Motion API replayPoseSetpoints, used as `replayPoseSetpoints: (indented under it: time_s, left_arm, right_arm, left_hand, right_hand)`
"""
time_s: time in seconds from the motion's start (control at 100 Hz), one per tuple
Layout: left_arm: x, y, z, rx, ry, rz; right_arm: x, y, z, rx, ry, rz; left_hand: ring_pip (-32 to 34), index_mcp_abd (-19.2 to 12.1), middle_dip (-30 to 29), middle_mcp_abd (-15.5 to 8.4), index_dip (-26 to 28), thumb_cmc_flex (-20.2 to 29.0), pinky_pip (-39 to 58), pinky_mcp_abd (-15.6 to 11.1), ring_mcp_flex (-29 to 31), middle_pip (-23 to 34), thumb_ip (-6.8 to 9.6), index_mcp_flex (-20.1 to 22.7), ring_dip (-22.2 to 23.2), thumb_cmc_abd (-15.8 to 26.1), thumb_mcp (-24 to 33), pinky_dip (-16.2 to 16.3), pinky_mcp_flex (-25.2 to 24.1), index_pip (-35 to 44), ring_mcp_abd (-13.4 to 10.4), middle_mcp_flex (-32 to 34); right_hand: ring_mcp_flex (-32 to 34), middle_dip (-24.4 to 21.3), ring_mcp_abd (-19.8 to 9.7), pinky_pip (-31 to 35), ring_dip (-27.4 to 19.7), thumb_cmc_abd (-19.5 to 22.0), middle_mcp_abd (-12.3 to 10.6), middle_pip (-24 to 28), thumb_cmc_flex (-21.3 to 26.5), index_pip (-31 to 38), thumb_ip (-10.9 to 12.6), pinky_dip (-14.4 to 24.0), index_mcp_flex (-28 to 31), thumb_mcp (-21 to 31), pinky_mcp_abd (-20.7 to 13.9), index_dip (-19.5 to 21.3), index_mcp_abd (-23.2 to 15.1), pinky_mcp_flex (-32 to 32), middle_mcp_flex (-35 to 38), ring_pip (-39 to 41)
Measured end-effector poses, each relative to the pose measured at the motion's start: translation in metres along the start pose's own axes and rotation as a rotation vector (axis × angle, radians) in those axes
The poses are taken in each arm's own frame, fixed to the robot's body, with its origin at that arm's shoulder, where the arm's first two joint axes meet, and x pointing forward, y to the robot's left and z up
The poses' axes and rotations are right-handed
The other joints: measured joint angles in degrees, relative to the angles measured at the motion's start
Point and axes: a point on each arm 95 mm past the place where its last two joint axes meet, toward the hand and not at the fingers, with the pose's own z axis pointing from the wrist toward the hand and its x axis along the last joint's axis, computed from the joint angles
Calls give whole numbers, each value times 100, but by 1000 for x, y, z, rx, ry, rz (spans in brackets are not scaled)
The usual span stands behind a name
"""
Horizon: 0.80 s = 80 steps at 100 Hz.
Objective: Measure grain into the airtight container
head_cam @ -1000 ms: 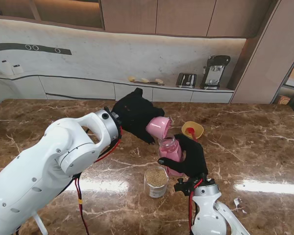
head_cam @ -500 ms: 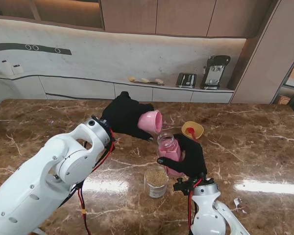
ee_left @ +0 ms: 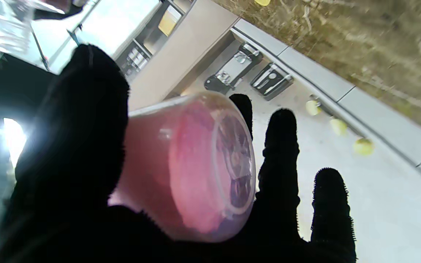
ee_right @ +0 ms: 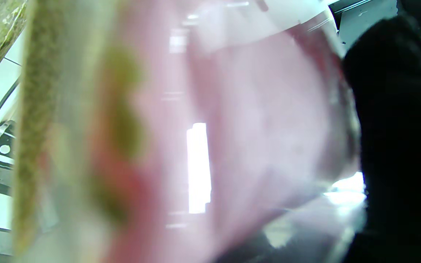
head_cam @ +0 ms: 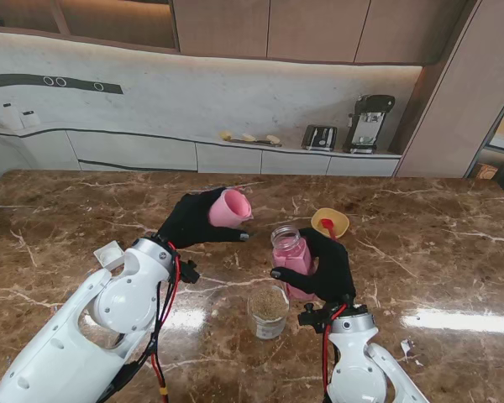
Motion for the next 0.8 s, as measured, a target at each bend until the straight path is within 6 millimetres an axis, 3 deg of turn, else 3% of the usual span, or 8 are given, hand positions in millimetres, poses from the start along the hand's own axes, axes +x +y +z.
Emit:
replayPoseSetpoints:
  time_s: [0.23,0.34,0.42,0.46,0.53,0.64,0.7,0.8]
  left_arm:
    - [-50,23,-14,52,-164,-186]
    - [-71,35,-19,42,-237,-252]
    - [-85,43,-23,43,-291,-280]
    - [-92,47,-25,42,-316,-278]
    - [-104,54,-27,37,-360,-277]
    - [-121,64,-29,26,-422,-294]
    - [-129,67,-31,22,-450,-304]
    - [-138,72,-33,10,-487,-321]
  right_arm:
    - [-3,-3,1,12,-12,-5]
    - [-4,-4,1,15,-17,-8]
    - [-5,-4,1,16,-21,-10]
    - [-5,-4,0,16,-22,-11]
    - [-5,-4,0,16,-24,-12]
    - [-6,-4,0,16,-27,-14]
    - [-7,-4,0,16,-29,-14]
    - [-7,-4,0,18,-33,-14]
  left_hand:
    - [-591,-49,106,-5,824,0,-912,-205,-753,-561,0,-16,-303,-187,433,-14,-302,118,-227,-116]
    - [-845,-64,155,-66,796,269,-1834,-360,-1368,-409,-2,-23,-404,-367,951,-61,-364,38,-283,-920]
    - [-1131,-136,-365,-79,226,623,-2594,-629,-2107,-209,-2,-24,-525,-422,952,-18,-370,-29,-364,-1683]
    - [-1281,-158,-488,-85,-270,704,-2973,-800,-2519,-209,-2,-24,-601,-427,947,-443,-336,-32,-455,-2093]
    - [-1512,-169,-682,-158,-1216,768,-3494,-1068,-3193,-263,-2,114,-744,-427,690,-1559,-199,-100,-629,-2880]
    - [-1973,-169,-940,-319,-2207,845,-3746,-1342,-3498,-359,47,270,-1271,-417,299,-3125,-149,-257,-857,-3680]
    - [-2045,-159,-1005,-396,-2312,906,-3801,-1455,-3498,-445,110,392,-1658,-409,4,-3550,-105,-396,-933,-3930]
    - [-2178,-156,-1081,-501,-2387,1002,-3807,-1567,-3501,-475,171,489,-2296,-238,-660,-3679,-98,-812,-1059,-4298]
  right_hand:
    - [0,0,0,0,0,0,0,0,0,0,0,0,0,0,0,0,0,3,0,0]
    - [0,0,0,0,0,0,0,0,0,0,0,0,0,0,0,0,0,3,0,0]
    - [0,0,0,0,0,0,0,0,0,0,0,0,0,0,0,0,0,4,0,0]
    - [0,0,0,0,0,0,0,0,0,0,0,0,0,0,0,0,0,4,0,0]
    - [0,0,0,0,0,0,0,0,0,0,0,0,0,0,0,0,0,4,0,0]
    - [0,0,0,0,0,0,0,0,0,0,0,0,0,0,0,0,0,4,0,0]
    - [0,0,0,0,0,0,0,0,0,0,0,0,0,0,0,0,0,4,0,0]
    - [0,0,0,0,0,0,0,0,0,0,0,0,0,0,0,0,0,4,0,0]
